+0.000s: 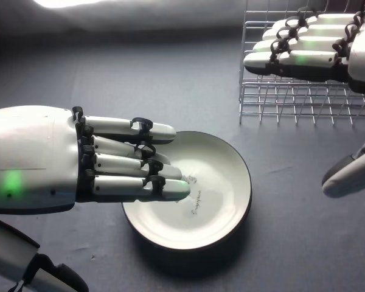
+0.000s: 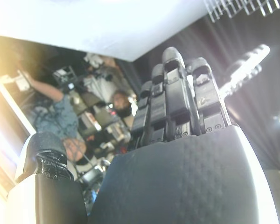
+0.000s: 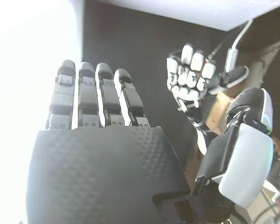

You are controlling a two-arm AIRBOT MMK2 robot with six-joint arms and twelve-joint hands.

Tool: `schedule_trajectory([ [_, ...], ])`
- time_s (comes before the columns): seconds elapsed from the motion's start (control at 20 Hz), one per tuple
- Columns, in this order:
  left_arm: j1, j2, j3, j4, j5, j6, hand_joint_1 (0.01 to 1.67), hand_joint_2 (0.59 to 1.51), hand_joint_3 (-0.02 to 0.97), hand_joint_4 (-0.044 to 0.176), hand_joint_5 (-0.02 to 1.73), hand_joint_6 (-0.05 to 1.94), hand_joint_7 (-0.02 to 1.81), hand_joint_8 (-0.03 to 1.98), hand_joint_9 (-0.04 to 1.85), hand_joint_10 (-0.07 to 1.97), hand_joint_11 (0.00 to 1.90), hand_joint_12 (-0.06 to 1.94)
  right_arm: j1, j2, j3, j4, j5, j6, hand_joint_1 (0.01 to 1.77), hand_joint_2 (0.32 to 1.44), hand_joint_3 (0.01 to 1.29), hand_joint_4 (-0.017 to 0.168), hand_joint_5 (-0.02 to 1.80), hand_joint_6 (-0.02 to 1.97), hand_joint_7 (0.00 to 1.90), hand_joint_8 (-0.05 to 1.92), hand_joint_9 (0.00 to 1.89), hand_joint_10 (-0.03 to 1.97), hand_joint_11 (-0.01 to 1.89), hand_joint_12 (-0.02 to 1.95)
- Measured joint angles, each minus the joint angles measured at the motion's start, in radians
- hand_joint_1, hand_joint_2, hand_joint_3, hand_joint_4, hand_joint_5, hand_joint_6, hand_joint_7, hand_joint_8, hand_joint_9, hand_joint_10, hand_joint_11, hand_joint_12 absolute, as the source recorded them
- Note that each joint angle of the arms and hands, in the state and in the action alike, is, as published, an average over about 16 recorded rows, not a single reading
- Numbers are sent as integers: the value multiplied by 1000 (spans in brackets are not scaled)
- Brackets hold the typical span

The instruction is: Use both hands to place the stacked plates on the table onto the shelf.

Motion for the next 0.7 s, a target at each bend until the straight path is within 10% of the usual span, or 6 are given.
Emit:
schedule_trajectory([
  [0.7, -40, -5, 48, 76, -25, -80, 27, 990, 62, 2, 20, 19, 16, 14, 20, 9, 17, 10, -41, -1, 22, -16, 58, 2, 27, 1036, 20, -1, 17, 24, 16, 16, 14, -3, 18, 18],
])
